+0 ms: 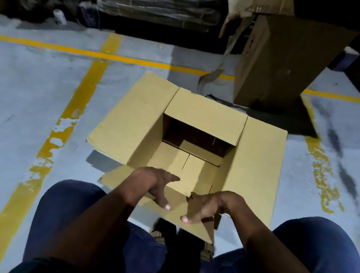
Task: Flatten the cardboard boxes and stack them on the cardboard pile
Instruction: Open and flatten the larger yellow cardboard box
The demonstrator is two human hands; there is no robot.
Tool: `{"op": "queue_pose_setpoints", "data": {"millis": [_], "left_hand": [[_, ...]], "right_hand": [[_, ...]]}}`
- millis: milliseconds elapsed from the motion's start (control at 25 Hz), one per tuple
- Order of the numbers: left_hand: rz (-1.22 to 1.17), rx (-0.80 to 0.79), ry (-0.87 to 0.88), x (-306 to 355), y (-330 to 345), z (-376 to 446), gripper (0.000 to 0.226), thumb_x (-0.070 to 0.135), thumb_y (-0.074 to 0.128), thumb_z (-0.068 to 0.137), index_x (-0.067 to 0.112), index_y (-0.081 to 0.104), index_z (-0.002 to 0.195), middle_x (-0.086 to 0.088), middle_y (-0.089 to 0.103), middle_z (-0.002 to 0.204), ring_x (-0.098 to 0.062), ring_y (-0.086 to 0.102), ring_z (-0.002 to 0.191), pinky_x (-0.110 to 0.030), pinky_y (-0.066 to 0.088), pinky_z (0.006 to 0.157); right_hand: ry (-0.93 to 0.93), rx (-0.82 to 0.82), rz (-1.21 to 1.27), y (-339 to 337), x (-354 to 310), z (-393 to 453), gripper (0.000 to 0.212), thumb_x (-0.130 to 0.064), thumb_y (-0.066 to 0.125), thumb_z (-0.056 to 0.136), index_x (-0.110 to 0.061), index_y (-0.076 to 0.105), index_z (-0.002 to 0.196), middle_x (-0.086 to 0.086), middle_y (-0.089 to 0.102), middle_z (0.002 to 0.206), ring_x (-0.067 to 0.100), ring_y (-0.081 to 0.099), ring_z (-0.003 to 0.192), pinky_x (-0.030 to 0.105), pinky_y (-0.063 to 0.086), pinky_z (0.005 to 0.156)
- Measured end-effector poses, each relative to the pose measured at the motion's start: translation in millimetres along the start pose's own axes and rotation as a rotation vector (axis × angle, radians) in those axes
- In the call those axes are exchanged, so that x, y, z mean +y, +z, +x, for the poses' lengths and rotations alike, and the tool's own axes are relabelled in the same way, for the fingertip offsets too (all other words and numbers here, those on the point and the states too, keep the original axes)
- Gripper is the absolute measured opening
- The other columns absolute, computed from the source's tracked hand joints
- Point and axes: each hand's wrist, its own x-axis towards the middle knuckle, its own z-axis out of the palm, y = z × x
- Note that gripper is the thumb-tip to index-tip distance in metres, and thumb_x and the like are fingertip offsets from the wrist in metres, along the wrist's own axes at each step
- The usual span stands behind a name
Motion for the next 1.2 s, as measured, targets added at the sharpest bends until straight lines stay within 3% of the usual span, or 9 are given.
{"op": "queue_pose_setpoints", "data": {"millis": [120, 240, 440, 640, 760, 960, 1080, 1200], "left_hand": [[0.127, 0.002, -0.023, 1.7, 14.6, 9.0, 0.118, 0.048, 0.084, 0.071, 0.030, 0.008, 0.158, -0.002, 0.023, 0.162, -0.027, 0.027, 0.147, -0.055, 0.022, 0.118], [0.254, 0.082, -0.058, 0.3, 32.5, 26.0, 0.127, 0.054, 0.086, 0.064, 0.029, 0.005, 0.158, -0.007, 0.029, 0.158, -0.028, 0.027, 0.146, -0.059, 0.016, 0.117], [0.261, 0.066, -0.043, -4.2, 45.5, 48.3, 0.121, 0.054, 0.088, 0.057, 0.027, 0.021, 0.153, -0.006, 0.043, 0.148, -0.028, 0.037, 0.139, -0.054, 0.022, 0.113], [0.188, 0.181, 0.058, -15.2, 46.9, 51.4, 0.121, 0.061, 0.089, 0.045, 0.026, 0.034, 0.147, -0.002, 0.053, 0.137, -0.024, 0.048, 0.128, -0.047, 0.028, 0.107], [0.282, 0.233, 0.048, -15.0, 53.4, 57.0, 0.125, 0.068, 0.087, 0.041, 0.024, 0.033, 0.145, -0.004, 0.054, 0.136, -0.025, 0.048, 0.127, -0.050, 0.027, 0.107], [0.563, 0.332, -0.071, -3.1, 75.8, 80.0, 0.108, 0.058, 0.087, 0.053, 0.017, 0.032, 0.136, -0.007, 0.052, 0.131, -0.028, 0.050, 0.120, -0.048, 0.034, 0.104], [0.574, 0.375, -0.086, 5.0, 75.4, 88.2, 0.098, 0.048, 0.090, 0.057, 0.015, 0.035, 0.132, -0.007, 0.056, 0.126, -0.026, 0.055, 0.114, -0.041, 0.040, 0.096], [0.588, 0.418, -0.080, 11.0, 71.6, 99.3, 0.074, 0.032, 0.086, 0.070, 0.013, 0.044, 0.128, -0.006, 0.061, 0.119, -0.024, 0.061, 0.107, -0.036, 0.045, 0.090]], "right_hand": [[0.002, -0.017, -0.001, 12.6, -6.5, 9.7, 0.146, -0.080, 0.079, 0.051, -0.038, -0.015, 0.154, -0.002, -0.001, 0.168, 0.030, 0.016, 0.152, 0.052, 0.035, 0.115], [-0.004, 0.049, -0.084, 18.3, -9.2, 23.6, 0.147, -0.080, 0.078, 0.052, -0.036, -0.018, 0.154, -0.006, -0.005, 0.167, 0.028, 0.011, 0.153, 0.054, 0.031, 0.117], [-0.086, 0.154, -0.084, 16.2, -4.5, 38.3, 0.126, -0.072, 0.082, 0.052, -0.029, 0.021, 0.154, -0.002, 0.038, 0.154, 0.026, 0.042, 0.136, 0.049, 0.040, 0.110], [-0.120, 0.228, 0.040, 19.0, 7.8, 56.2, 0.122, -0.070, 0.088, 0.040, -0.023, 0.041, 0.143, -0.003, 0.052, 0.137, 0.023, 0.052, 0.123, 0.046, 0.047, 0.104], [-0.116, 0.286, 0.066, 24.2, 7.7, 65.9, 0.123, -0.073, 0.089, 0.033, -0.024, 0.047, 0.137, -0.006, 0.056, 0.131, 0.023, 0.056, 0.119, 0.049, 0.049, 0.100], [-0.099, 0.520, -0.132, 41.8, 5.1, 74.0, 0.098, -0.065, 0.084, 0.057, -0.015, 0.049, 0.134, 0.006, 0.057, 0.130, 0.030, 0.057, 0.118, 0.043, 0.050, 0.095], [-0.091, 0.632, -0.152, 45.6, 4.9, 77.7, 0.079, -0.061, 0.083, 0.064, -0.015, 0.055, 0.122, 0.006, 0.062, 0.122, 0.031, 0.061, 0.112, 0.038, 0.048, 0.086], [-0.106, 0.712, -0.128, 46.5, 5.1, 84.7, 0.063, -0.053, 0.082, 0.070, -0.016, 0.058, 0.113, 0.006, 0.064, 0.118, 0.031, 0.062, 0.107, 0.035, 0.045, 0.080]]}}
